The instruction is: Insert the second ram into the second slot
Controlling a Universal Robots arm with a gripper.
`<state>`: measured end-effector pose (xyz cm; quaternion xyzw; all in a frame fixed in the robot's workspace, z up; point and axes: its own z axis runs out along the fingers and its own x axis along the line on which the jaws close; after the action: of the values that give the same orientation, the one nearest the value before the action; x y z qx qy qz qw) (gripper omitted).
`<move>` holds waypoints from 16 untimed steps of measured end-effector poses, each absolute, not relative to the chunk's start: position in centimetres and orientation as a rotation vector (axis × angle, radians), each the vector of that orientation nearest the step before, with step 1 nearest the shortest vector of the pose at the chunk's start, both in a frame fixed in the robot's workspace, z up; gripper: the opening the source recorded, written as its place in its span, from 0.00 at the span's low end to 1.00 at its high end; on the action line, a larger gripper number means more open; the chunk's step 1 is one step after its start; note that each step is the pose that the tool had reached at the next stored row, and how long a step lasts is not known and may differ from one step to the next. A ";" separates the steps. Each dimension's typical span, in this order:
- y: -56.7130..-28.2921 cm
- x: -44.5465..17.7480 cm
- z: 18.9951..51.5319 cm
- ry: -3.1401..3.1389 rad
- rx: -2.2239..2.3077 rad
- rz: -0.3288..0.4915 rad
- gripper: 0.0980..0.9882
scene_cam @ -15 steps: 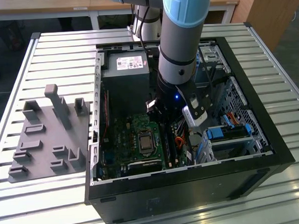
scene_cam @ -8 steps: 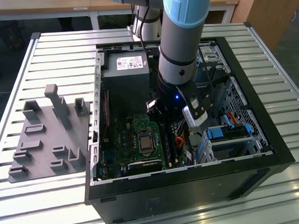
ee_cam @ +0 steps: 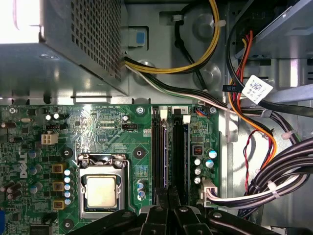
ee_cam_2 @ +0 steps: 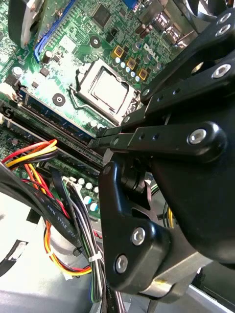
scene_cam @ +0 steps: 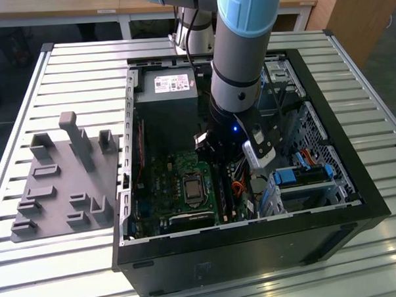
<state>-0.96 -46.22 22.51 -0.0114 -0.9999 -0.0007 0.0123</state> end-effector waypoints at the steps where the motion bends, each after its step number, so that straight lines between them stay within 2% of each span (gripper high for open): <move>1: -46.2 -1.0 22.5 -3.117 -0.036 -0.002 0.02; 16: -46.4 -1.0 22.5 -3.117 -0.037 -0.002 0.02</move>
<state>-1.00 -46.44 22.49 -0.0118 -0.9999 -0.0006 0.0124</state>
